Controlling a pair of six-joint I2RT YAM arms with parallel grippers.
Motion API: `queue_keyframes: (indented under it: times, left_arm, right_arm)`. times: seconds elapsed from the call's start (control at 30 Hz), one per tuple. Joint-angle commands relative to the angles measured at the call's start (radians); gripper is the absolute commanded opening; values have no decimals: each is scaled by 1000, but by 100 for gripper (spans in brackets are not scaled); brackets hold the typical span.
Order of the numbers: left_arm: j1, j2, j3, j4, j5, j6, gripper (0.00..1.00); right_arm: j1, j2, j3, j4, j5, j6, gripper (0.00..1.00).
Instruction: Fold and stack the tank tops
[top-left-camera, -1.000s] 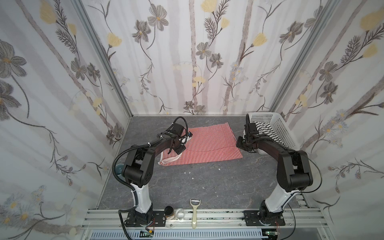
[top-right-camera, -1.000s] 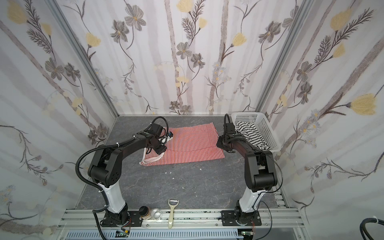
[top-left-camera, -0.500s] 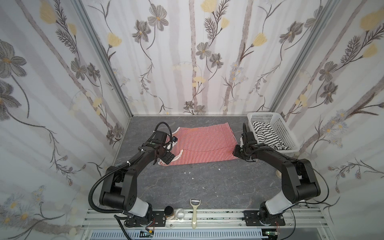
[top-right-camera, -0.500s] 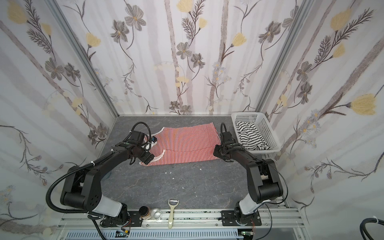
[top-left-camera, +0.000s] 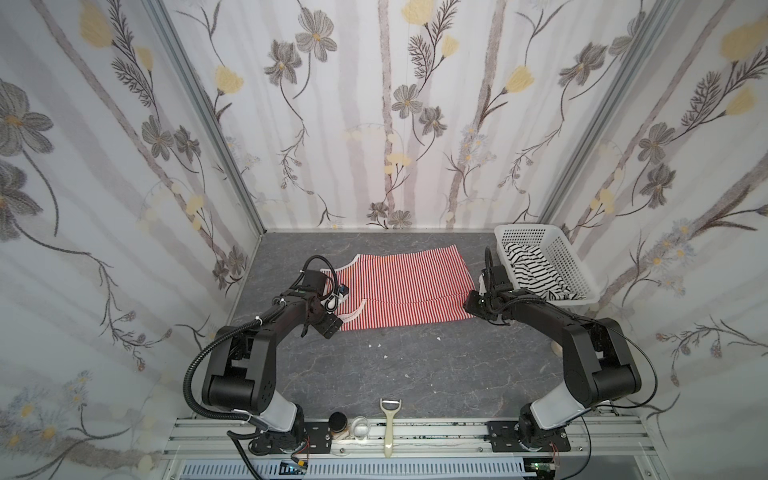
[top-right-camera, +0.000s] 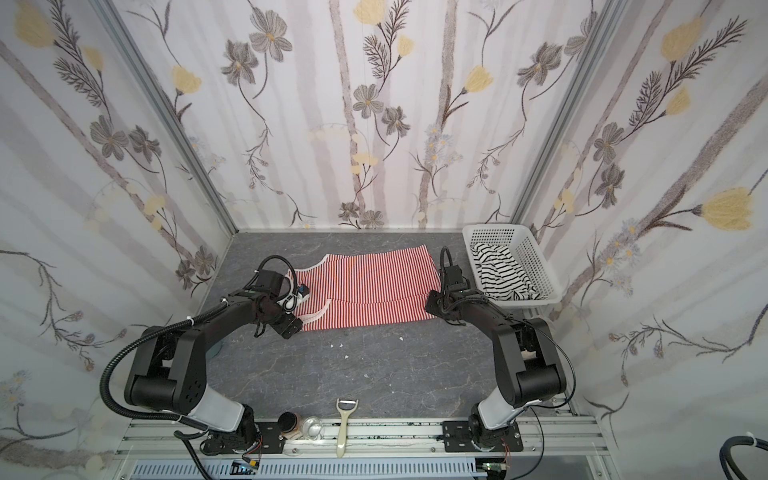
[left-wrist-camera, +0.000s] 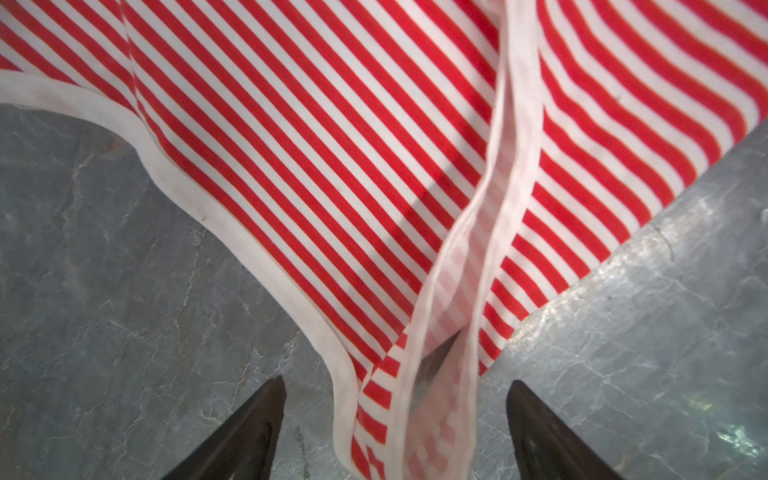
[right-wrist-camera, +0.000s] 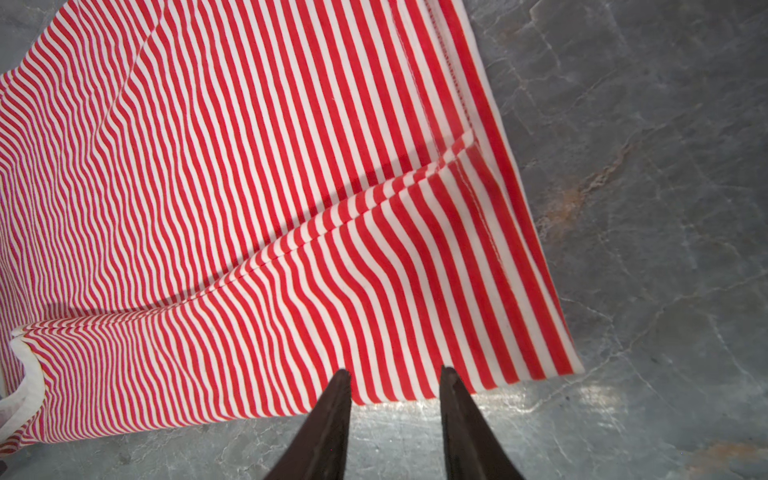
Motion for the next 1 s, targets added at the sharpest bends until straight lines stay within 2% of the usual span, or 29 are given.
queue_keyframes:
  times: [0.0,0.63,0.97]
  left_arm:
    - [29,7,15,2,19,32,83]
    - [189,70,40,48,105,44,82]
    - [237,117,36,65,109,43,82]
  right_arm:
    - [1,-4,9,25,-7,4,38]
    - [1,37,44,4,0,-12,38]
    - [1,55,59,2,2,-13,38]
